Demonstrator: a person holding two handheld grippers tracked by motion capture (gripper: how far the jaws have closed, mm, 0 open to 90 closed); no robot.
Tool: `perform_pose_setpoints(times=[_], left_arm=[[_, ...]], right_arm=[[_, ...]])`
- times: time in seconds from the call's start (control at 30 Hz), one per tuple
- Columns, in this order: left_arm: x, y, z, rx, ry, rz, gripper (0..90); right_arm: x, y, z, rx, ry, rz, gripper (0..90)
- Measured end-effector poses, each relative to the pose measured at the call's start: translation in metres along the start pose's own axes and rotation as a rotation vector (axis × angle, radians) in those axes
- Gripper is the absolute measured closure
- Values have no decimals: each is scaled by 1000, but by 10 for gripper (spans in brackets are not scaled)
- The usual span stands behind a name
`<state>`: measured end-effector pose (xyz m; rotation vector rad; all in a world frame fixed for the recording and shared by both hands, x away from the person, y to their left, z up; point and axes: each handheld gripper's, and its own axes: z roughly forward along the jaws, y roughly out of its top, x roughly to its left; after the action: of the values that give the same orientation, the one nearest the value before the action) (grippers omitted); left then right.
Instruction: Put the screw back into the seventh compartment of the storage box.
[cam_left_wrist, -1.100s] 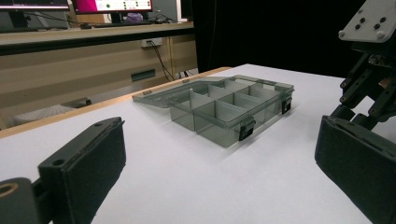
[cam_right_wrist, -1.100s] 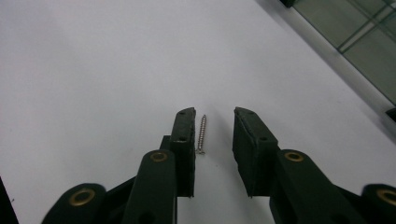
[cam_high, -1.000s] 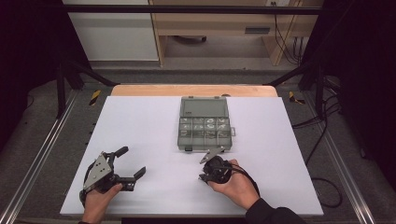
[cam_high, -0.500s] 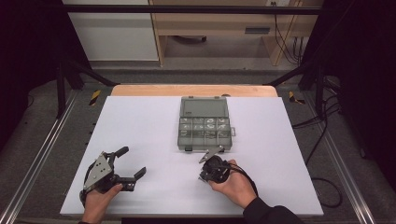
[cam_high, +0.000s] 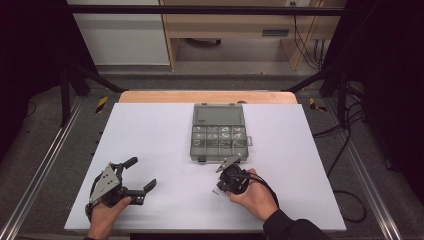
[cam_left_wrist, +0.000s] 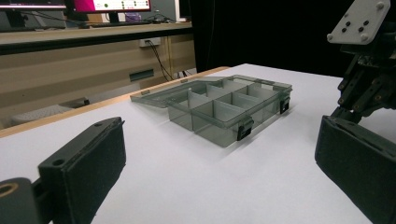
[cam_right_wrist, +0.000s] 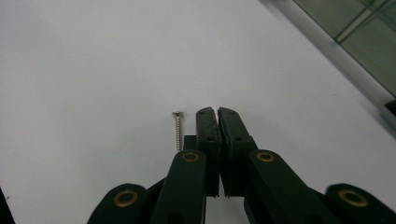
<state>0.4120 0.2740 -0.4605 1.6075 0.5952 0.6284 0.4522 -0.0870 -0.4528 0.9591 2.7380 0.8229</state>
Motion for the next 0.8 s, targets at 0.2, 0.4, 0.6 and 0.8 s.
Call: perform_pose_setpoints(times=[0.2,0.4,0.6,0.8], left_arm=[[0,0,0,8,-3,4,18],[1,0,-1,2,0,0,17],[0,0,0,2,-3,0,16],[0,0,0,1,-7,-1,17]], right_arm=[[-5,1,-9,10,-12,-2,877],[-12,1,-17,31,-32,2,877],[-20,2,-27,26,-53,0,877],[-29,7,-38,12,-74,9,877]])
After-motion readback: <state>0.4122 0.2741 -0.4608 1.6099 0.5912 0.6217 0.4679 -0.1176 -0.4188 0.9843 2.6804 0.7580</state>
